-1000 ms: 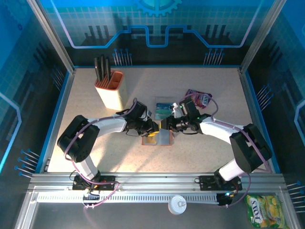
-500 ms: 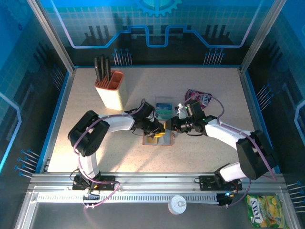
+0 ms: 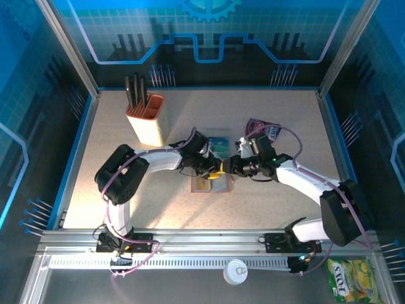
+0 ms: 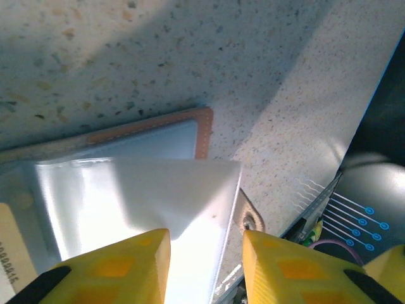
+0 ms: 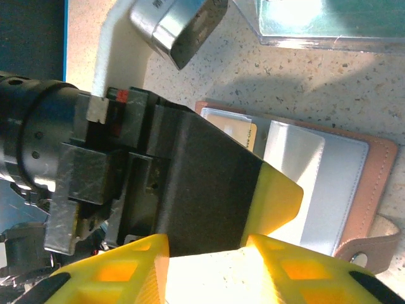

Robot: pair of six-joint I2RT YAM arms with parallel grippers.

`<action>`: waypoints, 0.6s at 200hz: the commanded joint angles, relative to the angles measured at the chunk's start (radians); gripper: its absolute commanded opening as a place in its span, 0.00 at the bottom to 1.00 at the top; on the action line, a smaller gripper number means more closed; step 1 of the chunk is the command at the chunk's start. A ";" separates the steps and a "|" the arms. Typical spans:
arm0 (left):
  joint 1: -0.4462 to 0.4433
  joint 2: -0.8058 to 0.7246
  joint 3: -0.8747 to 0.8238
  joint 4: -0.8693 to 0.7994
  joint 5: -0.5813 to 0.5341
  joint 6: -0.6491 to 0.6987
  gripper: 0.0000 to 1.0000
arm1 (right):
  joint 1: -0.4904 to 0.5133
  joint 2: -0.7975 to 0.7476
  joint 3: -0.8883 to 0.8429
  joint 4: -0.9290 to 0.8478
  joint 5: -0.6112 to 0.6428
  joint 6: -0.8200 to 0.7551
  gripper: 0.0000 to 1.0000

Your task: Take the credit cards out of the card holder

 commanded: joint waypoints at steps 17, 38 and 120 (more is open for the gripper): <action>-0.005 0.003 0.050 -0.019 0.039 -0.004 0.37 | -0.014 -0.036 0.001 -0.032 0.021 0.002 0.39; -0.001 -0.001 0.049 -0.023 0.036 0.002 0.36 | -0.013 -0.039 0.009 -0.042 0.024 -0.001 0.39; 0.074 -0.115 -0.062 -0.016 0.004 0.016 0.35 | 0.007 0.037 0.018 -0.003 -0.008 0.027 0.37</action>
